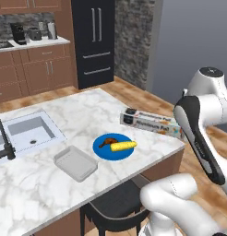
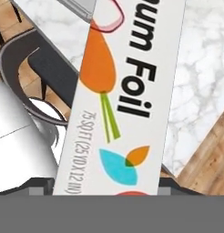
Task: Retrieve the tupperware and aluminum foil from the cabinet and place them on the dining counter near the plate with corn and chicken drumstick to prepare for storing leftovers.
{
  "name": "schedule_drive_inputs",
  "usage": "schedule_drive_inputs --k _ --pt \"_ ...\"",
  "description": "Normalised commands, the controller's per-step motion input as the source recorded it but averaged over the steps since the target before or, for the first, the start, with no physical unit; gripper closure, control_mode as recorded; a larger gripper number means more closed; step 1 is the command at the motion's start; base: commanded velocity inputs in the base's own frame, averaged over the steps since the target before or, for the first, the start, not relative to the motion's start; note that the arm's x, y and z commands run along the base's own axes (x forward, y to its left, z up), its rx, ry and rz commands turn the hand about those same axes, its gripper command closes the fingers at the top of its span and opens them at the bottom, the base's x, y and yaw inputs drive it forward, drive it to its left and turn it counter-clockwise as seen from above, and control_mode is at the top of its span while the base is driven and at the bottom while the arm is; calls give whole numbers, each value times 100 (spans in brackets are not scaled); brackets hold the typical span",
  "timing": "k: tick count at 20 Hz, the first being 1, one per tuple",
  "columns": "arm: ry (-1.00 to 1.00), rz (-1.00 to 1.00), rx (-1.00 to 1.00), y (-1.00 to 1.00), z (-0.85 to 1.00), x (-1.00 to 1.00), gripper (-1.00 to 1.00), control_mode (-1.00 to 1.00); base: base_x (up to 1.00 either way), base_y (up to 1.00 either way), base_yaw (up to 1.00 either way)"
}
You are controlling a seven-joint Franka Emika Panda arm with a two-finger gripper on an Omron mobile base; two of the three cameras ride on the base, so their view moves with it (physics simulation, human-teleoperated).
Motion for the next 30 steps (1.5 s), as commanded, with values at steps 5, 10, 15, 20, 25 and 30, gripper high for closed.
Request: schedule_drive_inputs --k 5,10,15,20,25,30 --pt "16 -6 5 -27 -51 100 100 -100 0 0 0" --pt "9 -13 0 0 -81 100 100 -100 0 0 0" --pt "5 -17 0 5 -86 100 100 -100 0 0 0" --pt "3 -14 0 3 -71 99 100 -100 0 0 0" --pt "5 -9 0 0 -64 94 100 -100 0 0 0" --pt "5 -2 0 6 -71 79 100 -100 0 0 0"
